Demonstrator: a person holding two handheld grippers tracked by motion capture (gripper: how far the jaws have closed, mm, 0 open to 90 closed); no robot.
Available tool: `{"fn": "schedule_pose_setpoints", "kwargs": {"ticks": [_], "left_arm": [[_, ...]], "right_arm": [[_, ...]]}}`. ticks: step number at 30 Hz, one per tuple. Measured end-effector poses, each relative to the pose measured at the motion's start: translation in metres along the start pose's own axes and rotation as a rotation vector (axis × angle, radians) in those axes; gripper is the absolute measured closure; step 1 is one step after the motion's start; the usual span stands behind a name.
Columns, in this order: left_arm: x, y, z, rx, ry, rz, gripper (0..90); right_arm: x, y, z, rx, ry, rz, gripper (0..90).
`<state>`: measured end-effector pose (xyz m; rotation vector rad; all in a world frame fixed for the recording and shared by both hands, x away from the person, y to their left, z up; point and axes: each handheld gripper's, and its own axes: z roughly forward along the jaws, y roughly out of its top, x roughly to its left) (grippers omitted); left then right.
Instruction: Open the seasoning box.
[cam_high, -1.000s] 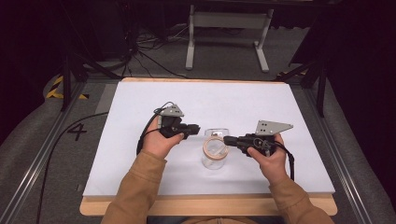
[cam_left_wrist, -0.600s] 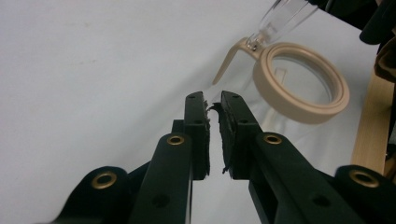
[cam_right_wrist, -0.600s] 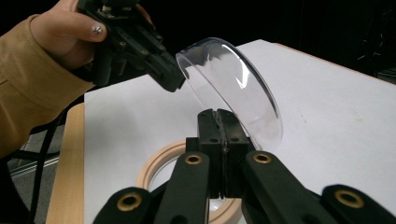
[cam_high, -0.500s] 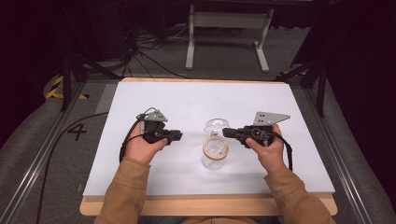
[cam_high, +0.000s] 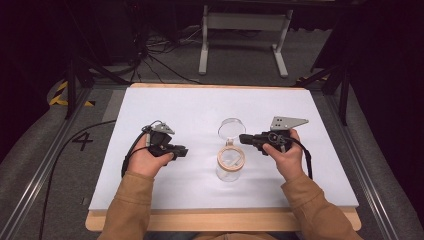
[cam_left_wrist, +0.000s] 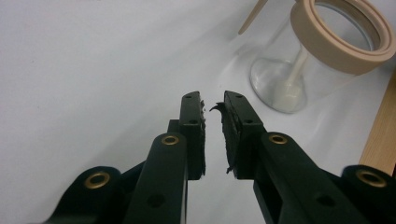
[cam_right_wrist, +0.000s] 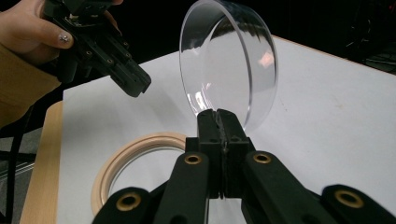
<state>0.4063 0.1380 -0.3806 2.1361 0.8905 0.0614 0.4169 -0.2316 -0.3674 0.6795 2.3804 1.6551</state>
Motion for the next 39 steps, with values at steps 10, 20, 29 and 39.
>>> {"fn": "schedule_pose_setpoints", "kwargs": {"ticks": [10, 20, 29, 39], "left_arm": [[-0.003, 0.005, -0.003, -0.028, 0.002, 0.019, 70.8], [0.007, 0.002, -0.015, -0.042, 0.055, -0.01, 60.2], [0.025, -0.002, -0.013, -0.043, 0.142, -0.068, 49.6], [0.05, -0.012, 0.002, -0.059, 0.15, -0.14, 40.3]], "right_arm": [[0.005, 0.013, -0.02, 0.003, -0.001, -0.033, 78.9], [-0.018, 0.013, -0.064, 0.082, -0.1, 0.013, 60.7], [-0.051, -0.009, -0.094, 0.149, -0.335, 0.131, 47.3], [-0.08, -0.045, -0.104, 0.232, -0.464, 0.234, 45.1]]}}
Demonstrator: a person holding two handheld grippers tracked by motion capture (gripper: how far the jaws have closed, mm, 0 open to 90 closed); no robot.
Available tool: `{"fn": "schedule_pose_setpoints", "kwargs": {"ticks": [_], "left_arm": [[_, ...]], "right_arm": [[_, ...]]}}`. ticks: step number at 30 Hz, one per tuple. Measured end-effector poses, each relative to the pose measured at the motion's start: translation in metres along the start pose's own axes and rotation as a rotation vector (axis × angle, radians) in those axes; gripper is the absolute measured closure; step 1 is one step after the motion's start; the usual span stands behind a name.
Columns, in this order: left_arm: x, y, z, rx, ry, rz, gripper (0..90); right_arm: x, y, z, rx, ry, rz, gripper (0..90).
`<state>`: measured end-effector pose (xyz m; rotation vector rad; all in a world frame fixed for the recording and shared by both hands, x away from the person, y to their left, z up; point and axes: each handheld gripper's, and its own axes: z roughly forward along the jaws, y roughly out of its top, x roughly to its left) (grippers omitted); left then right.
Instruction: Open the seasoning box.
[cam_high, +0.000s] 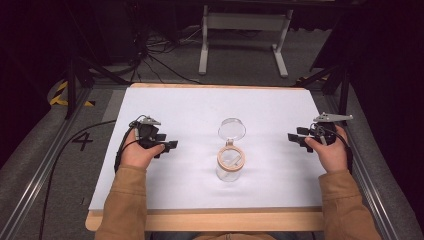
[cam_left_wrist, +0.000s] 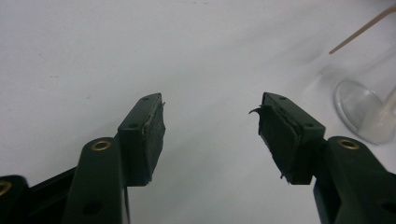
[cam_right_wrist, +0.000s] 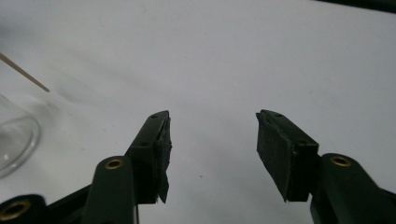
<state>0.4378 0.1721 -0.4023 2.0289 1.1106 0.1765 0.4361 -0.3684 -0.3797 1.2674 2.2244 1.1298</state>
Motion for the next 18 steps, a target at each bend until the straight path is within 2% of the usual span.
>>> {"fn": "schedule_pose_setpoints", "kwargs": {"ticks": [2, 5, 8, 9, 16, 18], "left_arm": [[0.004, -0.001, 0.004, 0.014, -0.003, -0.002, 39.0], [0.006, -0.004, 0.011, 0.038, 0.016, 0.002, 36.0], [0.008, -0.006, 0.017, 0.093, 0.053, 0.053, 35.2], [0.008, -0.007, 0.019, 0.1, 0.049, 0.053, 34.8], [0.009, -0.008, 0.021, 0.102, 0.035, 0.06, 33.7], [0.006, -0.006, 0.021, 0.087, 0.02, 0.044, 34.4]], "right_arm": [[-0.004, -0.005, 0.005, 0.022, -0.013, 0.007, 45.2], [-0.01, -0.012, 0.012, 0.048, -0.015, 0.025, 45.2], [-0.015, -0.019, 0.02, 0.08, -0.027, 0.024, 45.2], [-0.017, -0.021, 0.022, 0.089, -0.027, 0.022, 45.2], [-0.019, -0.027, 0.032, 0.122, -0.033, 0.014, 43.0], [-0.018, -0.028, 0.034, 0.131, -0.033, 0.006, 43.0]]}}
